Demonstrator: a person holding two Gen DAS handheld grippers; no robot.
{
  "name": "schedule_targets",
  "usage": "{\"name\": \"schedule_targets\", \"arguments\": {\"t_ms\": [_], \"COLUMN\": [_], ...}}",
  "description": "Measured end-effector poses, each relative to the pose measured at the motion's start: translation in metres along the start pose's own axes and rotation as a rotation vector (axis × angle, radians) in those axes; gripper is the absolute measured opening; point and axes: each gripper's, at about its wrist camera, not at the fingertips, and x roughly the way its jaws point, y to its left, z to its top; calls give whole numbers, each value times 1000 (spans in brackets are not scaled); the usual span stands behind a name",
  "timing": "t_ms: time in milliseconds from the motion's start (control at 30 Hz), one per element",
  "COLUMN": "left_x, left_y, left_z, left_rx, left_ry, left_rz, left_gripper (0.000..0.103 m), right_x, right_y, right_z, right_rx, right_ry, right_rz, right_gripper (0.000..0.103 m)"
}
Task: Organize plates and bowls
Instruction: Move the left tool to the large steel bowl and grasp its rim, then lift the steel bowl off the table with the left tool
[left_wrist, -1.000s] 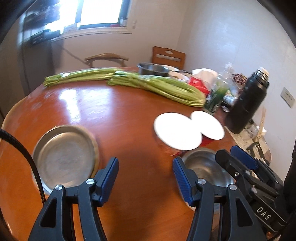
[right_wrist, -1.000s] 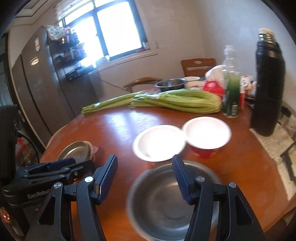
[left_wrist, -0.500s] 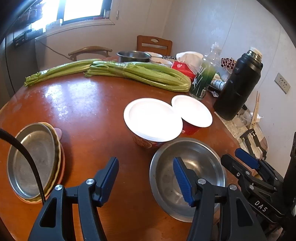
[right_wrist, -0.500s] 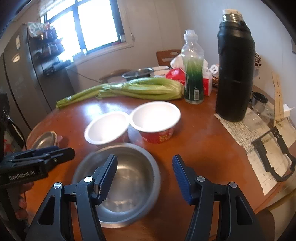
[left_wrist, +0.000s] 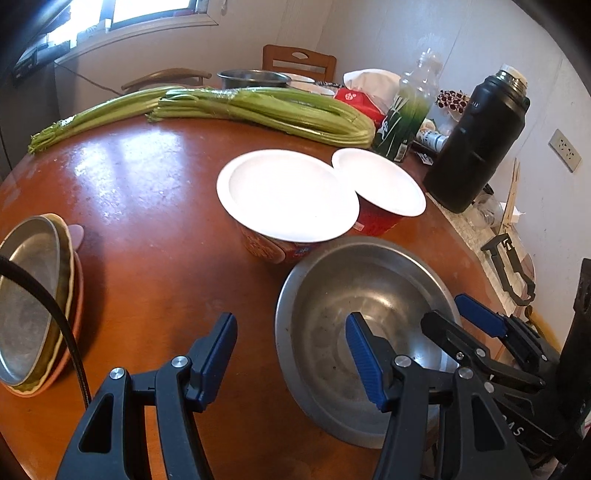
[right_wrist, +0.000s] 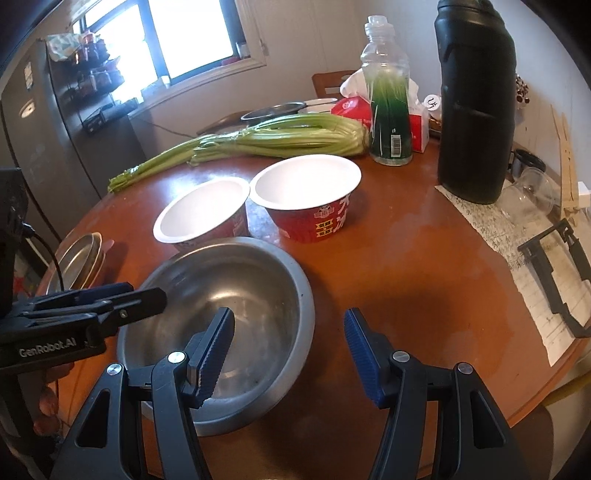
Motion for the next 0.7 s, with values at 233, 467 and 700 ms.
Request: {"name": "schedule_targets", "arguments": {"t_ms": [233, 467, 700], "left_x": [10, 12, 14], "left_y": [-3, -5, -10], "left_z": [-1, -1, 0], "left_rx": [2, 5, 20], "left_ry": [17, 15, 10], "left_rz": [5, 5, -21], "left_gripper": [61, 61, 60], "right_x": [6, 8, 9], "right_y": [4, 9, 11], "right_z": [-2, -2, -2], "right_rx": [-23, -37, -39], "right_ry": [-3, -9, -8], "right_rz": [-4, 1, 7], "right_gripper": [62, 55, 45]}}
